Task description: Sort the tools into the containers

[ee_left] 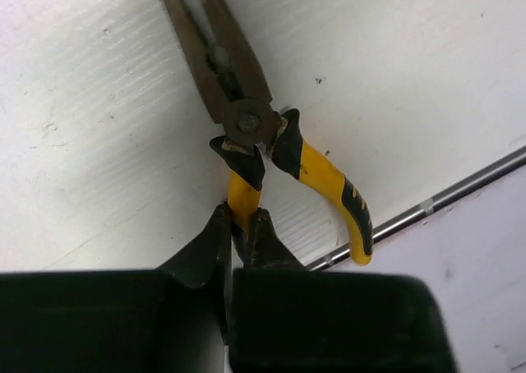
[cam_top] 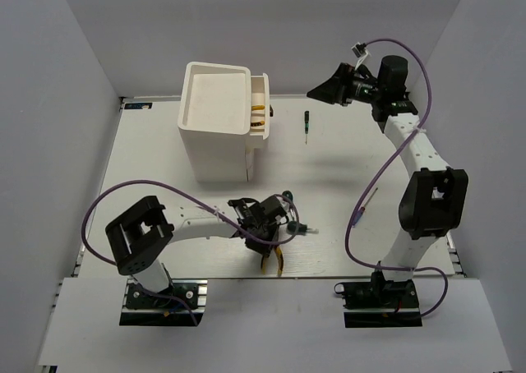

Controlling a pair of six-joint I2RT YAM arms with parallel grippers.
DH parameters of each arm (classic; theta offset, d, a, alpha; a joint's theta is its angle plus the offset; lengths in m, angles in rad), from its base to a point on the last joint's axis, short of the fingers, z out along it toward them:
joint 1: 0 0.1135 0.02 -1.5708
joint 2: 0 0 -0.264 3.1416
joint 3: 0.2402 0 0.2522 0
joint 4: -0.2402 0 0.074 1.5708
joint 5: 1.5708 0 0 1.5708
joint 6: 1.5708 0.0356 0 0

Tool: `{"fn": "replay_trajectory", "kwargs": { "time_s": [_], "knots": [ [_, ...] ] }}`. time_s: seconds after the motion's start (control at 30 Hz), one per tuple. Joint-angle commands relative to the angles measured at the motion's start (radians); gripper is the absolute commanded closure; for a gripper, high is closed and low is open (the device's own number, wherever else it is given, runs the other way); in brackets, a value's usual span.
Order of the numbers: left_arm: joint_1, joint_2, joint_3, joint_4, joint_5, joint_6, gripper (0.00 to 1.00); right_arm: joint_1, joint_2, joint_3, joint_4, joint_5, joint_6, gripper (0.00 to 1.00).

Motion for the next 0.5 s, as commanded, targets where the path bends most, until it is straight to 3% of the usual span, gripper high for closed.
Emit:
{"fn": "replay_trajectory", "kwargs": {
  "time_s": [0.0,0.3,0.47],
  "knots": [
    [-0.015,-0.045,0.018,-0.061,-0.079,-0.007,1.0,-0.022,-0.079,-0.037,0.018,-0.039,-0.028,0.1],
    [-0.015,-0.317,0.144,-0.25,-0.231,-0.031,1.0,-0.079,-0.157,-0.186,-0.049,-0.047,-0.136,0.1],
    [0.008,-0.331,0.355,-0.229,-0.274,0.069,1.0,-0.097,-0.189,-0.25,-0.175,-0.028,-0.273,0.1]
  ]
}}
